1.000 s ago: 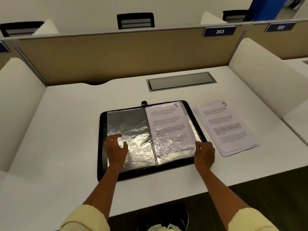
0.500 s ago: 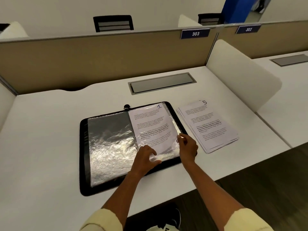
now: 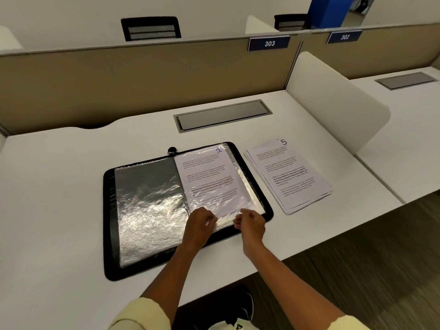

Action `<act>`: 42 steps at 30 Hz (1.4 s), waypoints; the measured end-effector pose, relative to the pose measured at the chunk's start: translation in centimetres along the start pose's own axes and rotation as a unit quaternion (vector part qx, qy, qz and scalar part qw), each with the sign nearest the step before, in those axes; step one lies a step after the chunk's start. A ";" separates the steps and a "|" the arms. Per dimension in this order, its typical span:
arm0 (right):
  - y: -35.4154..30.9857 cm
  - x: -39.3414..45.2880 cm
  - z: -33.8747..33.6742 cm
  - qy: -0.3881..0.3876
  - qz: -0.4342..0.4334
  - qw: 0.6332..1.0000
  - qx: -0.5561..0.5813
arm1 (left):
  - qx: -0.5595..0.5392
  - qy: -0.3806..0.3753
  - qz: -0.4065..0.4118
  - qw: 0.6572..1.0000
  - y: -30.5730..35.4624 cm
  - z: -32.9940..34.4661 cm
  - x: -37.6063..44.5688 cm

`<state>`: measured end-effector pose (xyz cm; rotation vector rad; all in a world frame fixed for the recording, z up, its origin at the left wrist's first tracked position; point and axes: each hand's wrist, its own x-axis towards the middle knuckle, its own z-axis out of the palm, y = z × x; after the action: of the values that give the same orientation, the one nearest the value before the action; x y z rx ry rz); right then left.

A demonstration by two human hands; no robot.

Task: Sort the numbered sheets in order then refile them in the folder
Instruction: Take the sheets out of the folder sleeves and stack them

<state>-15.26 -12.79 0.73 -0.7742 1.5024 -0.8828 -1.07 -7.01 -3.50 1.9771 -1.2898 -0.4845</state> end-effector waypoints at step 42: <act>2.7 1.8 -1.2 -0.088 0.114 0.988 -0.050 | 0.009 0.058 -0.063 0.996 -0.2 1.2 -3.6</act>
<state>-16.66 -12.94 -2.45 -0.7162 1.4518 -0.5570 -3.22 -4.17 -4.74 2.0786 -1.1060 -0.4138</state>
